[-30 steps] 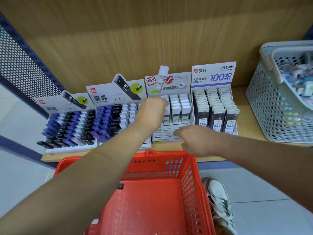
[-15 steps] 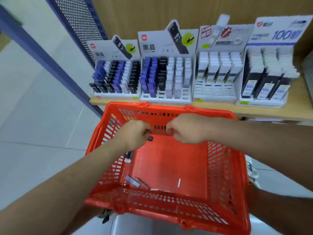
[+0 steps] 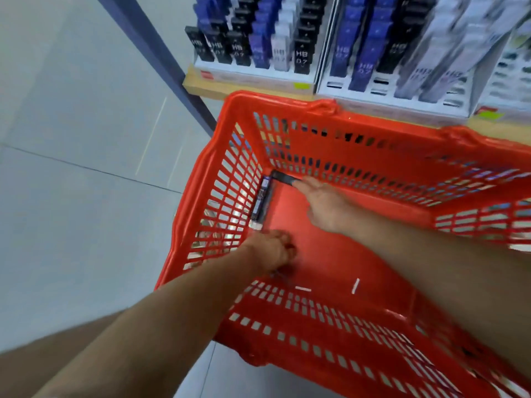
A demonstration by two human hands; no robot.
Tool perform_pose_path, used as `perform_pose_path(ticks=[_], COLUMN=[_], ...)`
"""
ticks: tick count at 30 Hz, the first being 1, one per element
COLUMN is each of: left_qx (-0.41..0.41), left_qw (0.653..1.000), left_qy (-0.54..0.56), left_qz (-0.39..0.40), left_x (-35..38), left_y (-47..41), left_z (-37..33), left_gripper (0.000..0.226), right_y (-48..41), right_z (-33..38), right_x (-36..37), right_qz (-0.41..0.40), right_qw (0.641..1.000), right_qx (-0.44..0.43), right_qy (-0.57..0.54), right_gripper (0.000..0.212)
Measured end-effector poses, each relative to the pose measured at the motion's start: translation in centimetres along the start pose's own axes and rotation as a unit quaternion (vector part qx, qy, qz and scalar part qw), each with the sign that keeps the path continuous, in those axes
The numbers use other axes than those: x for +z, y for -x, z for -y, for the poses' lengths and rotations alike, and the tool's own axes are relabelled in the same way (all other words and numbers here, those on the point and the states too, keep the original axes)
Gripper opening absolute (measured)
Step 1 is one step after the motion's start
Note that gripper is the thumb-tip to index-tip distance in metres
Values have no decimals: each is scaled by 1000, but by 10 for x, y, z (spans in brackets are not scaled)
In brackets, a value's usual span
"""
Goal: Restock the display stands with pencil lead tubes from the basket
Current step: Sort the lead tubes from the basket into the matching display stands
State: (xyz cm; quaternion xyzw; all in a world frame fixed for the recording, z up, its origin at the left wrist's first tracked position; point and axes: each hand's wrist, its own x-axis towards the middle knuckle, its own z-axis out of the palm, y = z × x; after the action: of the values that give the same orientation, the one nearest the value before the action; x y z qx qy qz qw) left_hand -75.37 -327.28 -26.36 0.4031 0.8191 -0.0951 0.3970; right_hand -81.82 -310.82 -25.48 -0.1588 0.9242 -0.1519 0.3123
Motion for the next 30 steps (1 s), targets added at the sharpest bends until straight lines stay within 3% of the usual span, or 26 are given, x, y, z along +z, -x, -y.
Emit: perform_pose_path(ticks=[5,9,12,15,20,25,27,30], left_qx=[67,-4,-108,-207,-147,-122,-172,-261], left_qw=[995,998,990,965,987,991,982,933], left_qy=[-71,-26,-10,71,23,4,69,242], left_qz=[0,52,86,142,57,62,44,-43], left_x=[6,17,11,7,3,3,4,3], left_y=[-8,-1,-7,-5,7,0,0,-3], left_z=[11,21,20,19,6,7,13,21], left_gripper=[46,32,27,44,50,46,37,36], right_y=[-31,-43,-52,-54,-54,-37,-25,-17], right_z=[24,51,62,71,73,30,12,-1], right_x=[13,31,35,42,46,46,47,42], right_qz=[13,-37,-58,-68,-75,-79,-79,-88], right_qw=[998,998,995,993,989,988,987,983], right_qx=[37,38,79,96,128,118,125,134], right_qy=[39,44,5,8,-16,-62,-59,-85], right_gripper=[77,59,67,76,73,54,47,41])
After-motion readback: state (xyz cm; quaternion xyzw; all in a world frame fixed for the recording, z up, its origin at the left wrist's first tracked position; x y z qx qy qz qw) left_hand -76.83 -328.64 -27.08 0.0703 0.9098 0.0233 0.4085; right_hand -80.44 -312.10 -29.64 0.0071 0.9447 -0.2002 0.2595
